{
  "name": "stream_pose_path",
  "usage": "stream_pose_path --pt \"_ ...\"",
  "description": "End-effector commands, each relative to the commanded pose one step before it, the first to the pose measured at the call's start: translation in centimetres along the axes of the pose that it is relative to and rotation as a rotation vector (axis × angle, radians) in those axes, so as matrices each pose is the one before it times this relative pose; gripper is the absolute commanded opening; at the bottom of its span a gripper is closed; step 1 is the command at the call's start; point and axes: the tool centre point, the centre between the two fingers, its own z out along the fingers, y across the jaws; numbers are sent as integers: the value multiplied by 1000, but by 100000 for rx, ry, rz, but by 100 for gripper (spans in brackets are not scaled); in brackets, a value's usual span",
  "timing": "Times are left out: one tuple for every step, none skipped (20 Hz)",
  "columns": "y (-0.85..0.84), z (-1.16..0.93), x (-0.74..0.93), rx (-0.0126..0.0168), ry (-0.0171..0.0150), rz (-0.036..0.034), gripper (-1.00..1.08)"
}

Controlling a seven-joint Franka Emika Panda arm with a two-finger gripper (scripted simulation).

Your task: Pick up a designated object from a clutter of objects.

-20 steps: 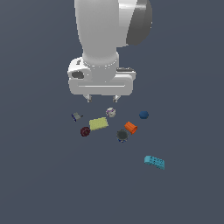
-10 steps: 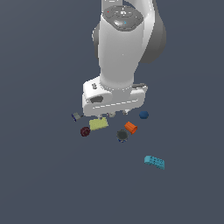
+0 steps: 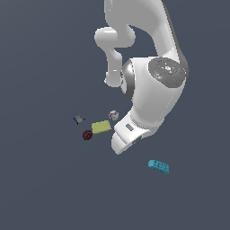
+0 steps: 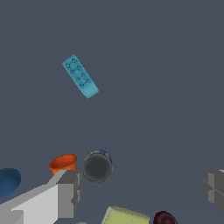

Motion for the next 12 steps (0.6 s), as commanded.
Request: stream_pose_path --pt "-1015 1719 2191 21 579 -9526 100" --pt "-359 708 867 57 254 -3701 100" --pt "-347 721 865 76 276 -3681 100" --pt "-334 734 861 94 298 -3659 100" --pt "-323 747 857 110 320 -3637 100" --pt "-307 751 843 122 339 -3574 100" --pt "-282 727 798 128 344 -3381 100" --pt "-256 697 750 130 344 -3178 100" --pt "-233 666 702 129 341 -2977 100" --pt "-212 633 655 127 335 -2779 100" --pt "-191 599 607 122 326 -2583 100" --pt "-173 563 561 117 314 -2392 100"
